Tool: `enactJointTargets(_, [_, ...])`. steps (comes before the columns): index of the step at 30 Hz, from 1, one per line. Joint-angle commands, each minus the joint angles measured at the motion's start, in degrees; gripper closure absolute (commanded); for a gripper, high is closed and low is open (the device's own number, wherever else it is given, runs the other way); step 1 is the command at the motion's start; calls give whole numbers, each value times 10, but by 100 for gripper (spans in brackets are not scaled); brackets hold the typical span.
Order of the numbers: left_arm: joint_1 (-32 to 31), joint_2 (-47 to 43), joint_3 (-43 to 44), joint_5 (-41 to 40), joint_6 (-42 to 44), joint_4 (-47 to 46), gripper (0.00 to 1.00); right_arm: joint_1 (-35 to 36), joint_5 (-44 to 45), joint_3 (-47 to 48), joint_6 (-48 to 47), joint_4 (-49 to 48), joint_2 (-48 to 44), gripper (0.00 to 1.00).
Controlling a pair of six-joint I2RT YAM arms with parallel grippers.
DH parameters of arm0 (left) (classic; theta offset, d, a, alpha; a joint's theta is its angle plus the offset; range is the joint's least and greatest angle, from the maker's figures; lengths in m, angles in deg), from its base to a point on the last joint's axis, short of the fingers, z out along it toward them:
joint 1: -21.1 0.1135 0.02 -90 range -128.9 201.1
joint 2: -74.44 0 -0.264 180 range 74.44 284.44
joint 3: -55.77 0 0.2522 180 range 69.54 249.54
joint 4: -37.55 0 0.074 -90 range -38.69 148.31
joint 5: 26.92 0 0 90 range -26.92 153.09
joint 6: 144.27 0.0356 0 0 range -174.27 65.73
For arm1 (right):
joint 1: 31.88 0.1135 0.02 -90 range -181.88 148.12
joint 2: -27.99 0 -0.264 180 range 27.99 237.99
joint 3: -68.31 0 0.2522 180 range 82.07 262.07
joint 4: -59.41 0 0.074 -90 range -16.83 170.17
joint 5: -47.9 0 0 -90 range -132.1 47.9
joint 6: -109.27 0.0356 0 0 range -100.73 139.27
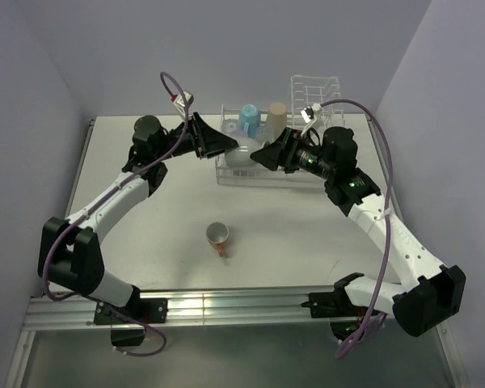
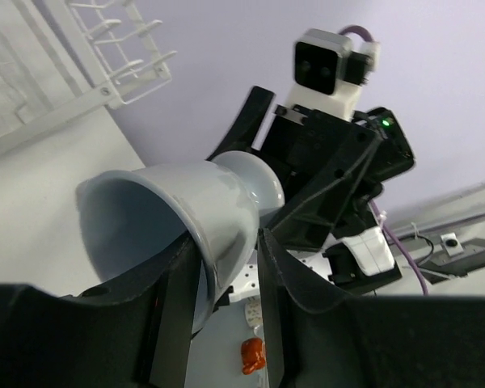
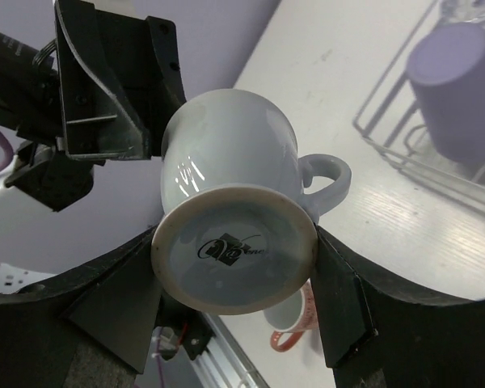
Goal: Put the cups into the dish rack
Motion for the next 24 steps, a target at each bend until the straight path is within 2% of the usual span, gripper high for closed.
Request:
enactJointTargets(1, [-2,21,34,-32,31,2,61,-5,45,53,-36,34,0,100])
enactJointTargets(14, [-8,120,83,-55,13,-10,64,-6,125,137,-74,107,65,100])
enactJointTargets(24, [-8,161,152,-99,67,82,58,-6,184,194,-99,154,132,100])
